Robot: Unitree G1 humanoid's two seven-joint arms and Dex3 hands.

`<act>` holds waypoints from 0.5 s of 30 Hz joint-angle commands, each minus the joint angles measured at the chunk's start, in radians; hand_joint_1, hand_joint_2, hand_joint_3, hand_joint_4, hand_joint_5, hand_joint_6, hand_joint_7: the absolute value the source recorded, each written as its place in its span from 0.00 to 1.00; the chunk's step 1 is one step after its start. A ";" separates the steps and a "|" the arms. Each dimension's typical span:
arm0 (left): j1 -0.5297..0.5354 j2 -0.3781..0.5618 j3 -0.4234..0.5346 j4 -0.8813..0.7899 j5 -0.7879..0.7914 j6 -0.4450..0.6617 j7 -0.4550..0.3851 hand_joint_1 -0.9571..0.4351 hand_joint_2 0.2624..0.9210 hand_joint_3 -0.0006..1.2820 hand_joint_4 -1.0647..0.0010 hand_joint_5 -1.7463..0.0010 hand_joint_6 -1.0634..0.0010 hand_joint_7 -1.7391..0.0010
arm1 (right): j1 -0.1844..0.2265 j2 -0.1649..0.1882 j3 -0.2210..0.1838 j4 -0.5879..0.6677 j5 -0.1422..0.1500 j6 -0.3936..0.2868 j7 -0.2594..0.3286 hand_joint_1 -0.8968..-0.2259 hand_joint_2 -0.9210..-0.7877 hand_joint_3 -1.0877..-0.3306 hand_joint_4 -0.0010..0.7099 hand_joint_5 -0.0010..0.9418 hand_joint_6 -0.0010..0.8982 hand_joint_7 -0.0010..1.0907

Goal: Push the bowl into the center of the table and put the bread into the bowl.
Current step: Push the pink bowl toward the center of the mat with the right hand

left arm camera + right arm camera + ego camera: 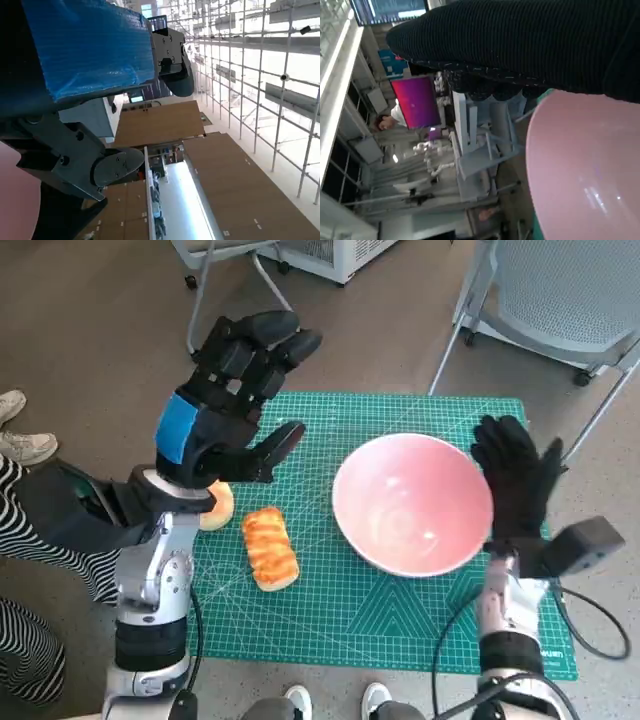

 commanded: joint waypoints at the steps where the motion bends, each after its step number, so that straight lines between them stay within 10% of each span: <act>1: 0.013 0.004 0.003 -0.017 -0.001 -0.004 0.004 0.61 0.66 0.51 1.00 0.67 1.00 0.46 | -0.038 0.020 0.007 0.047 0.003 0.027 -0.008 0.43 0.00 0.36 0.22 0.00 0.06 0.46; 15: 0.029 0.004 0.008 -0.020 0.006 -0.024 0.006 0.61 0.72 0.45 0.99 0.69 1.00 0.47 | -0.095 -0.014 0.007 0.106 -0.015 0.038 -0.018 0.46 0.00 0.35 0.19 0.00 0.04 0.46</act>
